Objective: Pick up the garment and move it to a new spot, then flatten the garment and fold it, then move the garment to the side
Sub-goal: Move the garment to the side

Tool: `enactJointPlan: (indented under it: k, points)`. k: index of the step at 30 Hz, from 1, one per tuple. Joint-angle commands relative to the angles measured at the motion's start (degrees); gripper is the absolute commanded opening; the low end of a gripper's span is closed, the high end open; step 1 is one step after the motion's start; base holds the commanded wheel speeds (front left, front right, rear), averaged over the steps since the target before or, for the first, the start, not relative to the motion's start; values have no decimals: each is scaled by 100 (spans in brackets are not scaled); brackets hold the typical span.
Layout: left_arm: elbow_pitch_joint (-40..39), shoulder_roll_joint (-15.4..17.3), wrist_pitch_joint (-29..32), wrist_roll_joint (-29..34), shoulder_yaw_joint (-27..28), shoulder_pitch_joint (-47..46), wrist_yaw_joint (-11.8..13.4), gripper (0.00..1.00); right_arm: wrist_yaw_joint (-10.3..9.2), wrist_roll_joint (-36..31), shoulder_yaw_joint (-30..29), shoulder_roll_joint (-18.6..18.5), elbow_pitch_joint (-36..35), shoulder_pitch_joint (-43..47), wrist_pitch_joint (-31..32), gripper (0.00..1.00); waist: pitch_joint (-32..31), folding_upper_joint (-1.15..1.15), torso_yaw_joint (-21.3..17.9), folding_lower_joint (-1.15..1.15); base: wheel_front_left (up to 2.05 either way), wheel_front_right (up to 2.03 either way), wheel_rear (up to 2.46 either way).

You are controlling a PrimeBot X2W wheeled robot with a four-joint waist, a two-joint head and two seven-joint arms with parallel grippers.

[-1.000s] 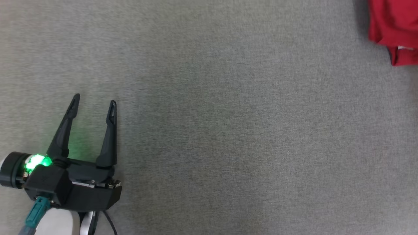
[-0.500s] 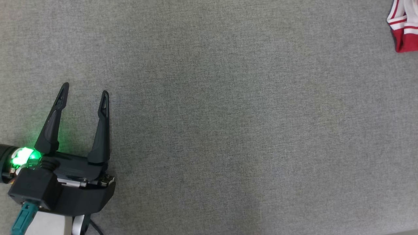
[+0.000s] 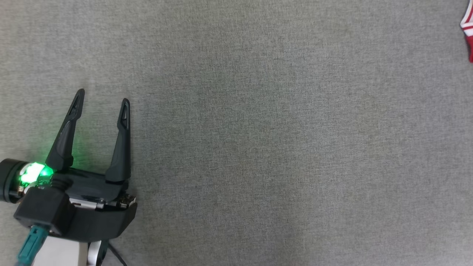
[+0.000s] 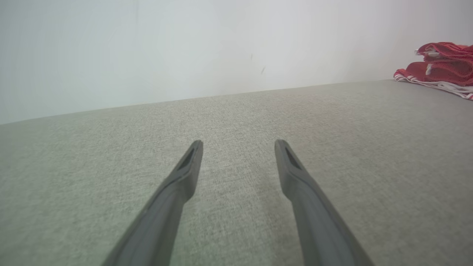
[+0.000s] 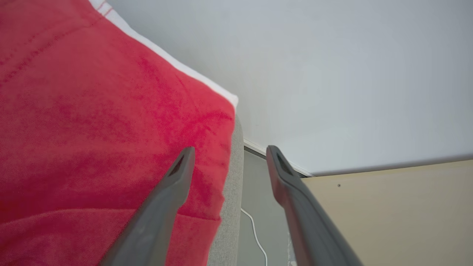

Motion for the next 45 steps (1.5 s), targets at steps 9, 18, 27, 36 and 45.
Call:
enactJointPlan:
  k: [9,18,27,36,45]
  points:
    - [184,-154,-8,7,136,218,17,100,-19,61,-607,507,408,-85,-708,100,-646,0,43,0,0,0,0]
    - [388,-308,-8,-2,420,705,17,100,-19,346,-1042,1524,329,709,-1773,100,-1594,0,44,0,0,0,0]
    - [574,-457,-8,-42,650,1211,17,100,-19,452,-1467,2269,-39,1934,-2325,100,-2390,0,186,0,0,0,0]
    - [723,-551,-8,-104,726,1556,17,100,-19,295,-2434,2970,-703,3512,-2502,100,-2947,0,384,0,0,0,0]
    - [903,-609,-8,-104,836,1803,17,100,-19,-186,-3301,3714,-1766,5345,-2524,100,-3347,0,462,0,0,0,0]
